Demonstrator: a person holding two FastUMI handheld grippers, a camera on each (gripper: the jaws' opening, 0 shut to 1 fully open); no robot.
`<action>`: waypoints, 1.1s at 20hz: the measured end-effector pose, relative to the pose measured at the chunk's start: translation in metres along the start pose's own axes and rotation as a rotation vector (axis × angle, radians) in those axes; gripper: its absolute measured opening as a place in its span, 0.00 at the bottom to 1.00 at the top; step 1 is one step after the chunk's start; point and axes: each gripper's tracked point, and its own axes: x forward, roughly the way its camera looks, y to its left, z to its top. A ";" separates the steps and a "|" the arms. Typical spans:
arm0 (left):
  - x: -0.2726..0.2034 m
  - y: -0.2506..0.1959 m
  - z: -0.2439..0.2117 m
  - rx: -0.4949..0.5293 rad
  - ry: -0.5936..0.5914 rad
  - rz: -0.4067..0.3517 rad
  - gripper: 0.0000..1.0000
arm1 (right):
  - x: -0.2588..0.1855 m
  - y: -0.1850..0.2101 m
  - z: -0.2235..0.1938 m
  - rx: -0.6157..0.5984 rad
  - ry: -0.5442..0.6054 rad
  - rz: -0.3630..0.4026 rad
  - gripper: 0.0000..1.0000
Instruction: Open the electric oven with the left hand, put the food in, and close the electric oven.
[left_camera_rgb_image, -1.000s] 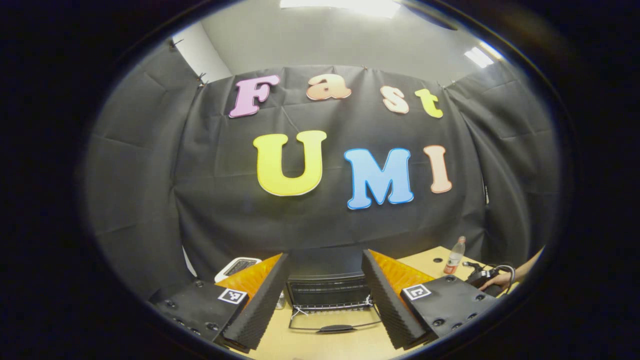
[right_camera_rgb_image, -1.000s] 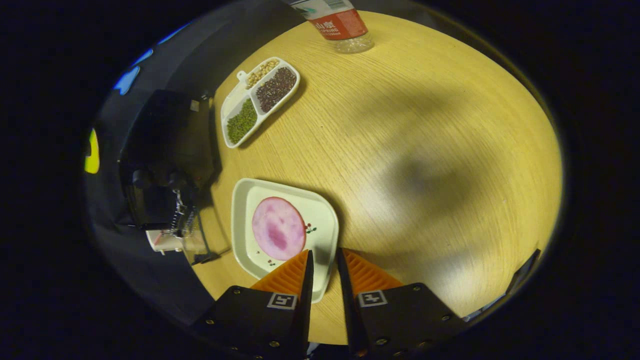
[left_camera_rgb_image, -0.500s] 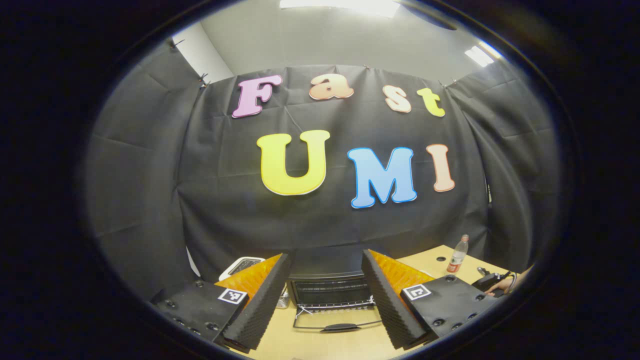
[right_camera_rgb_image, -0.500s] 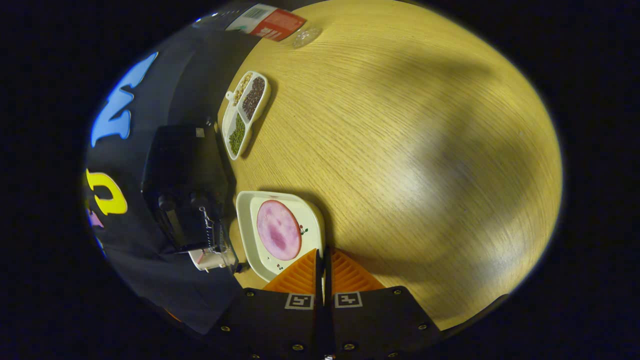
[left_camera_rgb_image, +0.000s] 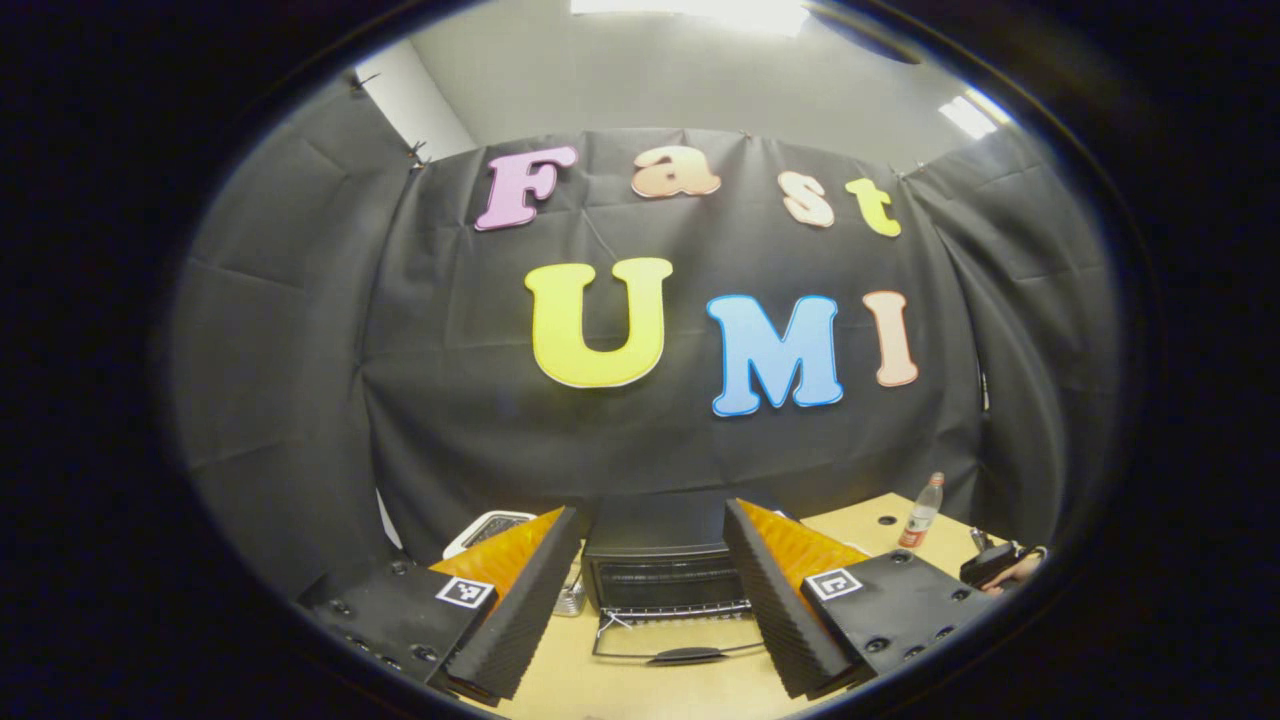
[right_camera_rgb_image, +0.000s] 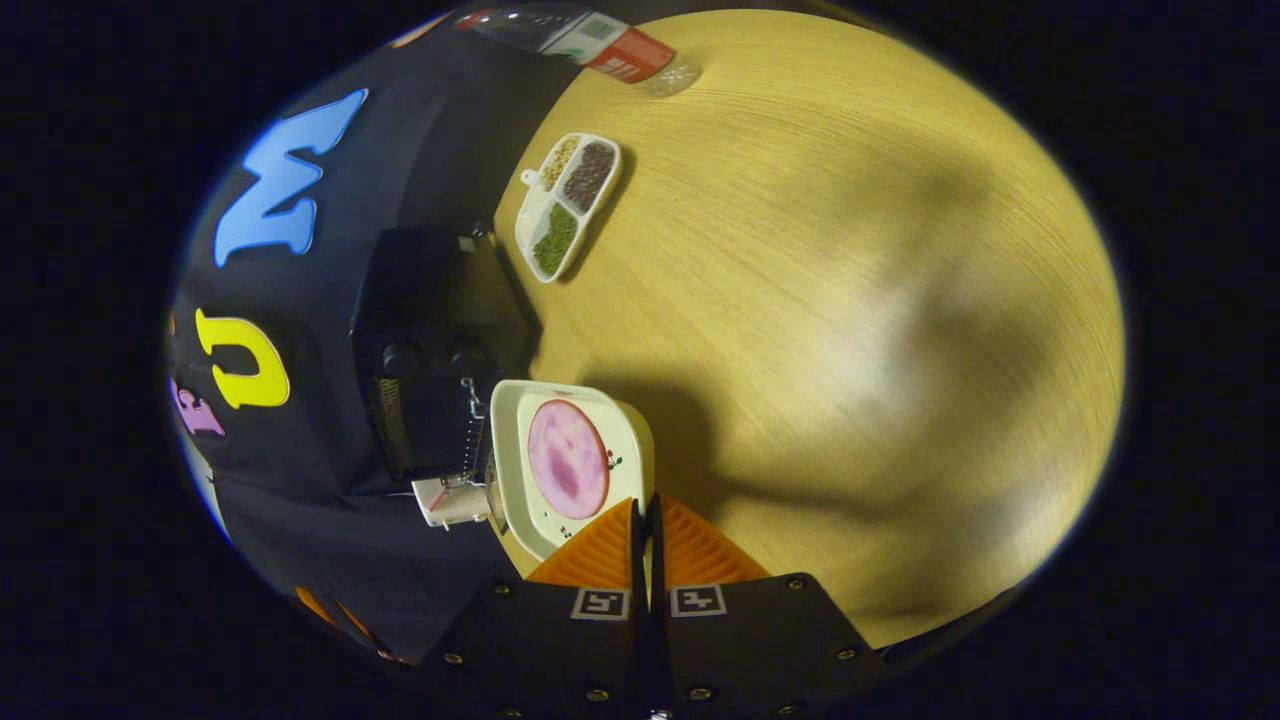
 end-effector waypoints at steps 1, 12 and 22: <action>0.000 0.004 -0.003 -0.003 0.004 0.004 0.98 | 0.004 0.018 -0.010 -0.006 0.001 0.002 0.01; -0.017 0.075 -0.035 -0.044 0.052 0.091 1.00 | 0.126 0.172 -0.040 0.222 -0.137 0.027 0.01; -0.038 0.135 -0.067 -0.052 0.138 0.191 0.98 | 0.213 0.231 -0.005 0.544 -0.359 0.075 0.02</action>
